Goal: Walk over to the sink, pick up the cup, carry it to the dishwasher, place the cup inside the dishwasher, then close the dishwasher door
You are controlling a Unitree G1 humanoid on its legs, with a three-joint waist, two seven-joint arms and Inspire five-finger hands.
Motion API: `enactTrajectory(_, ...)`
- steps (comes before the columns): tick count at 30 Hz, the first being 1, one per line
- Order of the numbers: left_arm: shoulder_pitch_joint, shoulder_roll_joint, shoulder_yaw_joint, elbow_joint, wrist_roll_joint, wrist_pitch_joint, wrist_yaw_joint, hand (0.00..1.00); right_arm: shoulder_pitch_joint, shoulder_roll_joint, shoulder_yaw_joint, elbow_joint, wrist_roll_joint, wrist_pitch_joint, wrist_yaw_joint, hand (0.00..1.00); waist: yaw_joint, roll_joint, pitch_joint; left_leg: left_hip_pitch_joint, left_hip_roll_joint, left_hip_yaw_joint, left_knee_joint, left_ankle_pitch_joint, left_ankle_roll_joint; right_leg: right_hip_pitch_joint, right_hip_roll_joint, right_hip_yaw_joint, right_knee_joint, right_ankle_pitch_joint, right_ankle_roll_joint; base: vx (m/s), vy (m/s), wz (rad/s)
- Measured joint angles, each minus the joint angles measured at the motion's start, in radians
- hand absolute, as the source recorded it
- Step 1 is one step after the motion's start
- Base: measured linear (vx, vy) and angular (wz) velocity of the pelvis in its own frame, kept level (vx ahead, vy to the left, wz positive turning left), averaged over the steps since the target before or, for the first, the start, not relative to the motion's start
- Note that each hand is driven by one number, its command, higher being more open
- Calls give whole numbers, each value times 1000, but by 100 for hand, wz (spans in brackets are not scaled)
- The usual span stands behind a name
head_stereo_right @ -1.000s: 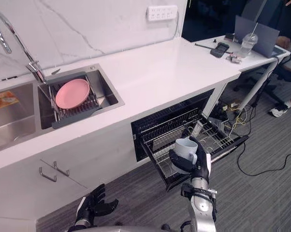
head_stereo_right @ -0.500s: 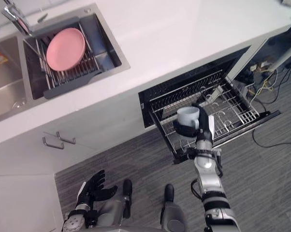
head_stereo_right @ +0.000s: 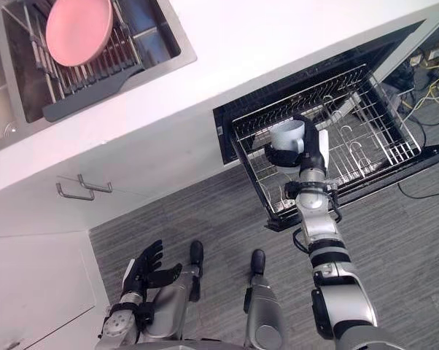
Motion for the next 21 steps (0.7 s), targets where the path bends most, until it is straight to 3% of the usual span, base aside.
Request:
enactTrajectory(5,-7,-7,-14,-13,-16,-11,5,90,-33,0,0,67,-1,19,-5,30,10,0,0,-13,-1,-6,-29,21,-3,-22,0,-4,0,3,-3,-2,-9,3)
enactTrajectory(6,-9,-8,-14,-13,-16,-12,8,90,-35,0,1,80,-1,19,-5,90,13,0,0,-13,-1,-6,-29,21,-3,-22,1,-4,0,3,-3,0,0,0)
enactTrajectory(21,-46,-11,-34,16,-16,-12,32,90,-59,42,-3,37,-3,32,-44,90,14,-4,3,-13,6,-7,-49,39,-4,-32,10,-1,0,11,-13,-2,-4,-1)
